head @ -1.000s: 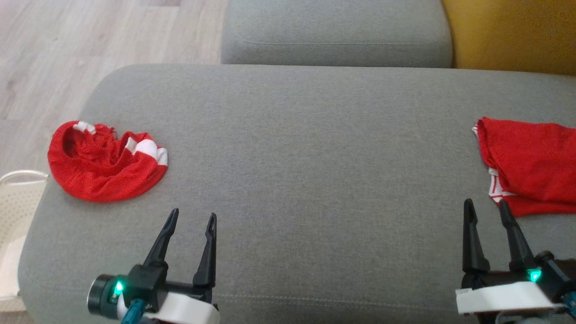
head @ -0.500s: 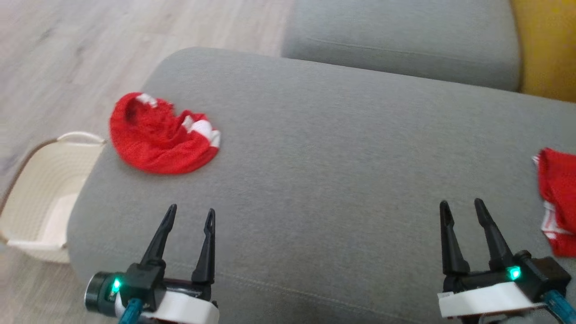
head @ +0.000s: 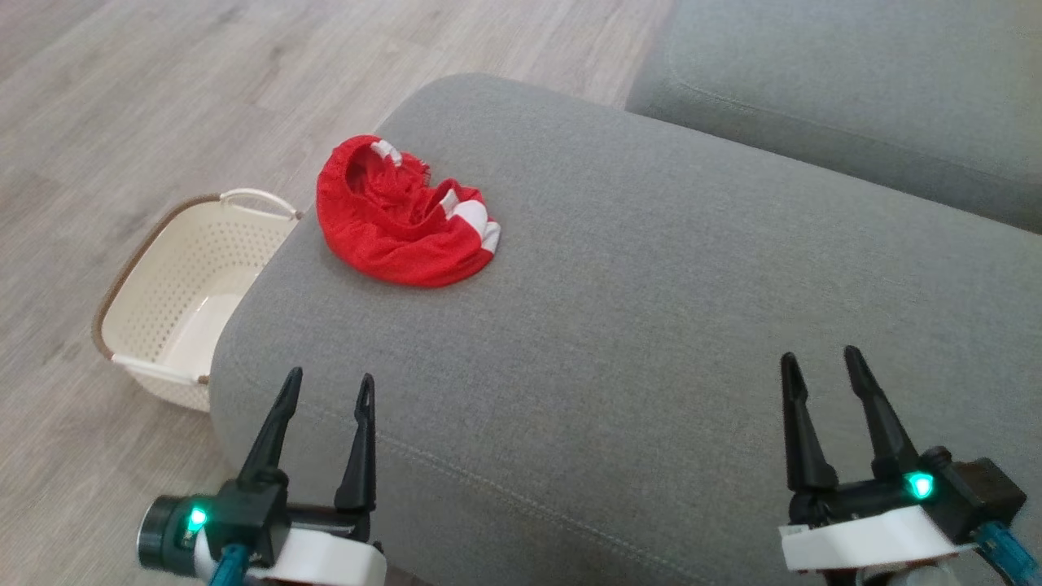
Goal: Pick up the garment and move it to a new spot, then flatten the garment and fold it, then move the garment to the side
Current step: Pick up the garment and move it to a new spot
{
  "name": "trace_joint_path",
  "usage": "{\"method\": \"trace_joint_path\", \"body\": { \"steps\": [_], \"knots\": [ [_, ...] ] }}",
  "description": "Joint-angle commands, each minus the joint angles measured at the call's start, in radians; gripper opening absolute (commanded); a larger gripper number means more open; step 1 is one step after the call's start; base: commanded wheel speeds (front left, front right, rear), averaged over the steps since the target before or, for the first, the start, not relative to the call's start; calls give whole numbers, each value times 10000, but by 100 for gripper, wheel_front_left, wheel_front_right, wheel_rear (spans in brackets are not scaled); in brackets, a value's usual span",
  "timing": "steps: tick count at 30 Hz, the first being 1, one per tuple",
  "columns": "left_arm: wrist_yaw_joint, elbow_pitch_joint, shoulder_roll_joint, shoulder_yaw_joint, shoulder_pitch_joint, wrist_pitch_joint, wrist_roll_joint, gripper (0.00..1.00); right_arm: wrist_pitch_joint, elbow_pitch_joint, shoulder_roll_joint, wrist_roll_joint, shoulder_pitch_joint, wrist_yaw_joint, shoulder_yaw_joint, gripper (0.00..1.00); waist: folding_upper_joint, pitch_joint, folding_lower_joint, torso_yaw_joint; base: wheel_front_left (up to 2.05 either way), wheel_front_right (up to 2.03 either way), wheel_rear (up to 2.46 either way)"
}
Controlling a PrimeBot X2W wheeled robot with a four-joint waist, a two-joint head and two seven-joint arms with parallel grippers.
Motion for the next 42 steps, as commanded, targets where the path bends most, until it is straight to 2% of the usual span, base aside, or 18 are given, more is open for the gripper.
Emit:
{"method": "trace_joint_path", "body": {
  "steps": [1,7,11,17,21,24,27,35,42],
  "knots": [
    [89,-430,-28,352,-290,-53,63,100,-112,-288,-36,62,-425,62,307,100,0,88,1,99,0,0,0],
    [277,-557,-34,410,-287,-53,50,100,-112,-169,-36,23,-654,62,455,100,0,310,1,260,0,0,0],
    [211,-518,14,521,-559,-53,-26,100,-112,-101,-36,5,-718,62,453,100,0,460,1,359,0,0,0],
    [-357,-21,290,677,-2366,-53,-151,100,-112,-72,-82,-472,-869,62,362,100,0,1315,1,476,0,0,0],
    [-731,768,467,1003,-4111,-53,-337,100,-112,-136,-542,-716,-1221,62,469,100,0,2246,1,196,0,0,0],
    [-1034,1921,601,1209,-5502,-53,-562,100,-112,-167,-1008,-817,-1530,62,525,100,0,2915,1,-17,0,0,0],
    [-1251,3742,866,1372,-6954,37,-784,100,-112,-219,-1438,-877,-1817,62,615,100,0,3462,1,-259,0,0,0],
    [-1601,7753,1446,1430,-10403,2144,-1405,100,-113,-546,-2287,-944,-2478,62,489,100,0,4770,1,-863,0,0,0],
    [-1723,10442,2017,1676,-11989,3544,-2277,100,-113,-660,-2577,-837,-3070,62,832,100,0,5631,1,-1575,0,0,0]
  ]
}}
